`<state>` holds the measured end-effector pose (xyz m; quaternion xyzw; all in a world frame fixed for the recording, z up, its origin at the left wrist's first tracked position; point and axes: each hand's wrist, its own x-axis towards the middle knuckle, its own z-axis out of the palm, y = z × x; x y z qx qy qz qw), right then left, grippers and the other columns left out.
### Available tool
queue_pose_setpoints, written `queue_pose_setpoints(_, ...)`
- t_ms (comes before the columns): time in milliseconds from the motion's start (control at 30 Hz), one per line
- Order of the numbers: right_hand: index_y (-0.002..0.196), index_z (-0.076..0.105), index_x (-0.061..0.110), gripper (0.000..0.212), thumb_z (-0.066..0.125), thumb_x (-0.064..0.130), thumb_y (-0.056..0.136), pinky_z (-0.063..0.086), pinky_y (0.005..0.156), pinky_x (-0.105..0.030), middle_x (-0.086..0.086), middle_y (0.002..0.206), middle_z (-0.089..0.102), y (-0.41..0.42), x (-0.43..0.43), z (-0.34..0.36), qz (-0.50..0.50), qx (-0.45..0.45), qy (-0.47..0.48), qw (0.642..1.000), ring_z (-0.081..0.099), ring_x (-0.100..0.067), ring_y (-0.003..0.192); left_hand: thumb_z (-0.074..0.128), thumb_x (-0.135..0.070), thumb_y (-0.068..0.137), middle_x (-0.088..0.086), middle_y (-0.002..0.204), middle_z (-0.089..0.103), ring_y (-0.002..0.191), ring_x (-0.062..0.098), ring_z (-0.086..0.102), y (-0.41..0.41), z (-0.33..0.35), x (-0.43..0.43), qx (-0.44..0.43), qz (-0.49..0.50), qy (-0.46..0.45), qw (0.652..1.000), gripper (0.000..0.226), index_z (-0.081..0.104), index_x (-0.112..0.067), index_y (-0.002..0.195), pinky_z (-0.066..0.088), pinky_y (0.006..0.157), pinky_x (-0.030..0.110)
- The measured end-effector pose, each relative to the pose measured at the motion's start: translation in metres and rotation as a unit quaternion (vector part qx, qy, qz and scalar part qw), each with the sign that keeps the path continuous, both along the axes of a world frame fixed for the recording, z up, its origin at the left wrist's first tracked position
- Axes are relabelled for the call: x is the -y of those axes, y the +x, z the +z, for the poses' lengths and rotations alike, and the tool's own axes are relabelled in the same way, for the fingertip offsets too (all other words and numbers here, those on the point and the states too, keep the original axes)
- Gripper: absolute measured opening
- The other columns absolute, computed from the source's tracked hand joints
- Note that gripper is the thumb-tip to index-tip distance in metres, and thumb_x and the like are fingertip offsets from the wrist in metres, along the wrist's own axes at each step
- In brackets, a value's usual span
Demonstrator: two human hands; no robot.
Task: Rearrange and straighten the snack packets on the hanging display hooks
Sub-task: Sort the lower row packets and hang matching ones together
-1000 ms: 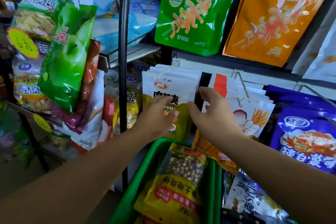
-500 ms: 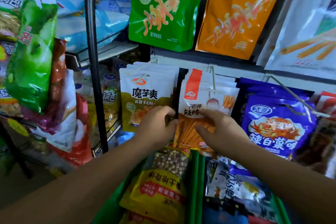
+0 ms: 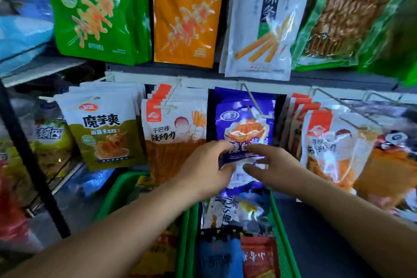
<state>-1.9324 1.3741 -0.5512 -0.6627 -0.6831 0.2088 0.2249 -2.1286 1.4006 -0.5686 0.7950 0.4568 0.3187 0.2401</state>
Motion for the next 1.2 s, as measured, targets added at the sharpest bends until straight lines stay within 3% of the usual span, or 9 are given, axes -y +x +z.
queue_pose_setpoints(67,0.094,0.078,0.019,0.013,0.072,0.029,0.094,0.053,0.077,-0.033,0.001,0.086,0.077,0.016,0.006,0.000,-0.029,-0.035,0.054,0.998,0.062,-0.007,0.073,0.069,-0.029,0.091,0.000,0.135,0.066,0.122,0.017,0.063,0.021,-0.007,-0.002,-0.012,-0.031,-0.033,0.999,0.049,0.059,-0.021,0.139,0.051,0.105,0.037)
queue_pose_setpoints(133,0.082,0.075,0.010,0.030,0.068,0.036,0.094,0.053,0.067,-0.038,-0.008,0.069,0.072,0.038,0.013,-0.001,-0.075,-0.052,0.098,0.991,0.061,-0.014,0.061,0.071,-0.028,0.093,0.000,0.147,0.057,0.130,0.017,0.058,0.036,-0.015,-0.005,-0.040,-0.031,-0.055,0.997,0.059,0.051,-0.021,0.148,0.046,0.108,0.029)
queue_pose_setpoints(233,0.071,0.069,0.020,0.042,0.057,0.051,0.096,0.049,0.056,-0.036,0.004,0.058,0.067,0.073,0.026,0.004,-0.186,0.014,0.113,0.976,0.065,-0.021,0.063,0.070,-0.025,0.093,0.002,0.137,0.059,0.123,0.020,0.060,0.054,-0.020,-0.009,-0.046,0.023,-0.020,0.998,0.053,0.055,-0.017,0.143,0.045,0.098,0.023)
queue_pose_setpoints(333,0.095,0.067,0.037,0.025,0.053,0.058,0.096,0.055,0.062,-0.034,0.010,0.080,0.070,0.102,0.038,-0.007,-0.244,0.088,0.105,0.960,0.067,-0.025,0.077,0.070,-0.024,0.092,-0.001,0.132,0.062,0.121,0.019,0.061,0.075,-0.017,-0.010,-0.028,0.036,0.018,0.999,0.045,0.061,-0.020,0.136,0.049,0.102,0.033)
queue_pose_setpoints(433,0.114,0.070,0.039,0.035,0.058,0.062,0.090,0.061,0.074,-0.040,0.011,0.097,0.074,0.122,0.043,-0.031,-0.203,0.025,0.134,0.970,0.071,-0.019,0.090,0.067,-0.026,0.095,-0.003,0.137,0.062,0.126,0.015,0.058,0.101,-0.012,-0.005,-0.020,-0.005,0.023,1.000,0.045,0.059,-0.022,0.139,0.048,0.106,0.035)
queue_pose_setpoints(567,0.094,0.076,0.033,0.008,0.070,0.038,0.094,0.057,0.079,-0.034,0.017,0.085,0.075,0.152,0.047,-0.027,-0.224,-0.104,0.209,0.946,0.070,-0.002,0.084,0.066,-0.025,0.098,-0.009,0.134,0.063,0.119,0.008,0.060,0.150,-0.006,0.009,-0.007,-0.080,0.005,0.997,0.041,0.060,-0.027,0.138,0.051,0.102,0.034)
queue_pose_setpoints(700,0.102,0.072,0.031,0.019,0.059,0.042,0.096,0.050,0.075,-0.037,0.009,0.094,0.072,0.208,0.048,-0.036,-0.358,-0.088,0.218,0.903,0.066,-0.022,0.091,0.066,-0.027,0.097,-0.012,0.134,0.062,0.121,0.006,0.059,0.203,-0.008,0.018,-0.013,-0.121,-0.002,0.993,0.045,0.057,-0.031,0.141,0.048,0.105,0.028)
queue_pose_setpoints(933,0.148,0.055,0.024,0.053,0.064,0.039,0.098,0.046,0.111,-0.045,-0.001,0.144,0.060,0.260,0.052,-0.067,-0.335,-0.156,0.151,0.917,0.056,-0.024,0.134,0.063,-0.027,0.098,-0.018,0.150,0.046,0.137,0.006,0.047,0.237,-0.026,0.022,-0.043,-0.078,0.053,0.995,0.053,0.051,-0.028,0.149,0.040,0.116,0.030)
queue_pose_setpoints(1200,0.133,0.066,0.025,0.039,0.062,0.043,0.098,0.049,0.096,-0.039,0.002,0.124,0.068,0.262,0.060,-0.059,-0.321,-0.142,0.169,0.921,0.062,-0.021,0.121,0.065,-0.032,0.096,-0.018,0.150,0.042,0.140,0.004,0.041,0.241,-0.029,0.023,-0.093,-0.062,0.056,0.992,0.058,0.046,-0.030,0.151,0.031,0.108,0.016)
